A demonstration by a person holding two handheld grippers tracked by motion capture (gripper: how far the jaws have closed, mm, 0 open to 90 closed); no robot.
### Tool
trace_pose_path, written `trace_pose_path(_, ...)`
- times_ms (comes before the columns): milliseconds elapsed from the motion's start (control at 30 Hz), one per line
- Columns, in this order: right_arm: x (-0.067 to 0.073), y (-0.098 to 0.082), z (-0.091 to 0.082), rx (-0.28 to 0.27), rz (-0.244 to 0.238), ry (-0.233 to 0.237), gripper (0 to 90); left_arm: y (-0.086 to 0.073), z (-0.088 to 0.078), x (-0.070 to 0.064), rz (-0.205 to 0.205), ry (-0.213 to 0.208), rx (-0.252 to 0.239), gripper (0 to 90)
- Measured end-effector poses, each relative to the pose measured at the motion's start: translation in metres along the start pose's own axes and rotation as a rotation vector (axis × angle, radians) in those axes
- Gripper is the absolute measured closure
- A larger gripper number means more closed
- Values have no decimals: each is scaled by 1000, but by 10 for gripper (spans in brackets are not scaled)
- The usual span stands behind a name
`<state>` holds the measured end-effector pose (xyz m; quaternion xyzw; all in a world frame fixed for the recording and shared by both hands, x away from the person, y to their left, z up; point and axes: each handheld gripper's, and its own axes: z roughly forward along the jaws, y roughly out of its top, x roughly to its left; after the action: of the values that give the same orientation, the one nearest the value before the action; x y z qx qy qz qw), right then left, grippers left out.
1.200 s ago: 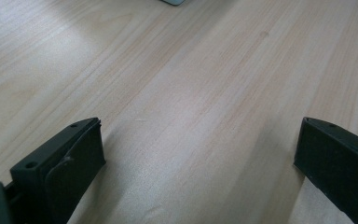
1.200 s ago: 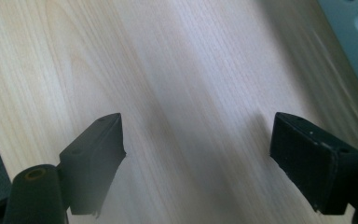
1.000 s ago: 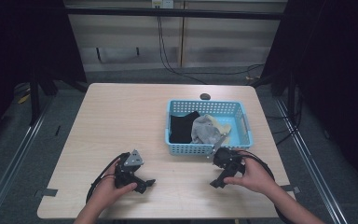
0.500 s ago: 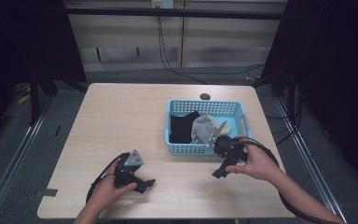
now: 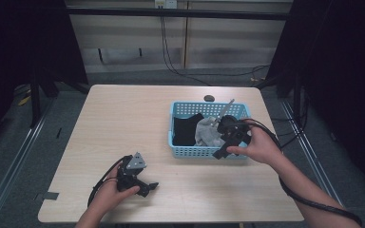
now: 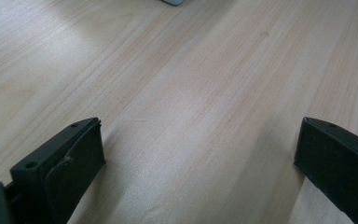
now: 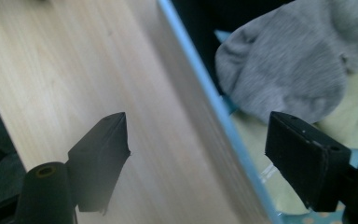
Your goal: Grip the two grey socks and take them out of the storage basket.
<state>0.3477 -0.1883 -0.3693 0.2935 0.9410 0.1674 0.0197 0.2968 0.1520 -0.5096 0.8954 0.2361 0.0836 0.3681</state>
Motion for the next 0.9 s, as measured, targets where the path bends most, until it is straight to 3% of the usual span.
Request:
trace_pose_path(167, -18, 12, 2, -20, 55, -13, 216, 0, 0, 0, 0, 0, 0, 7)
trace_pose_path(300, -26, 17, 4, -22, 65, -30, 218, 0, 0, -1, -9, 0, -7, 6)
trace_pose_path(500, -46, 22, 9, -32, 136, -50, 228, 0, 0, -1, -9, 0, -7, 6)
trace_pose_path(600, -54, 23, 16, -36, 184, -52, 234, 0, 0, -1, -9, 0, -7, 6)
trace_pose_path(900, -66, 24, 44, 7, 218, -41, 270, 0, 0, -1, -9, 0, -8, 7)
